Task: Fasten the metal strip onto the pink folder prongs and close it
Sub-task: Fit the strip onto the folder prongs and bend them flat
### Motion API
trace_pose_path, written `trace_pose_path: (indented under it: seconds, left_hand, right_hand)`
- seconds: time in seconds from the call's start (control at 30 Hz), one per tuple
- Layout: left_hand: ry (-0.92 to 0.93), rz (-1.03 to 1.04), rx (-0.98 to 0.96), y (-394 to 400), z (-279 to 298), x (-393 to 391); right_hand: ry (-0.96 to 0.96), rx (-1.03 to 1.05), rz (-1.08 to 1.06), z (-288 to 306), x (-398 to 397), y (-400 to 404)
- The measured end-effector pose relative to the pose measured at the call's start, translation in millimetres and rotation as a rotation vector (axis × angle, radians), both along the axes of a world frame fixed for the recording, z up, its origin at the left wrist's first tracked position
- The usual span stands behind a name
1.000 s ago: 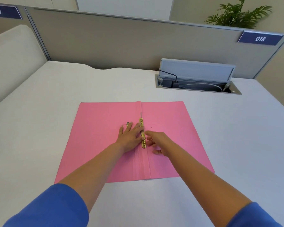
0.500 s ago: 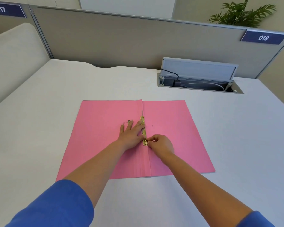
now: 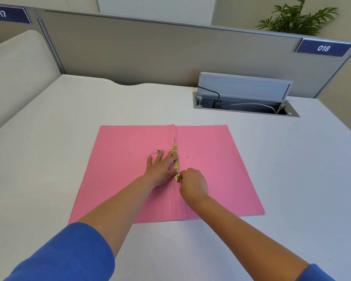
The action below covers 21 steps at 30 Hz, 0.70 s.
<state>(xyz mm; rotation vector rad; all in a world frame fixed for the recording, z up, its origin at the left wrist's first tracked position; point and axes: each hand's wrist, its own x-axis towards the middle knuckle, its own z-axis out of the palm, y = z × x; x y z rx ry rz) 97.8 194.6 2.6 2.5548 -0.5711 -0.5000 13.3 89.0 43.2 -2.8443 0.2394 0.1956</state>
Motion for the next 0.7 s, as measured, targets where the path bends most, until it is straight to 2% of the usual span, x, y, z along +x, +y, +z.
trace_pose_path:
  seconds: [0.2, 0.5, 0.57, 0.7]
  left_hand:
    - [0.020, 0.013, -0.021, -0.8, -0.8, -0.2]
    - [0.028, 0.011, -0.002, -1.9, -1.3, 2.6]
    - [0.021, 0.009, 0.004, -1.6, -1.2, 2.4]
    - [0.019, 0.001, -0.003, -1.0, 0.4, 1.8]
  right_hand:
    - [0.036, 0.011, -0.001, 11.8, 4.3, 11.6]
    - [0.052, -0.196, 0.154, 1.4, -13.5, 27.0]
    - [-0.090, -0.289, 0.174, 3.4, -20.0, 29.7]
    - [-0.149, -0.353, 0.174, 0.5, -25.7, 24.8]
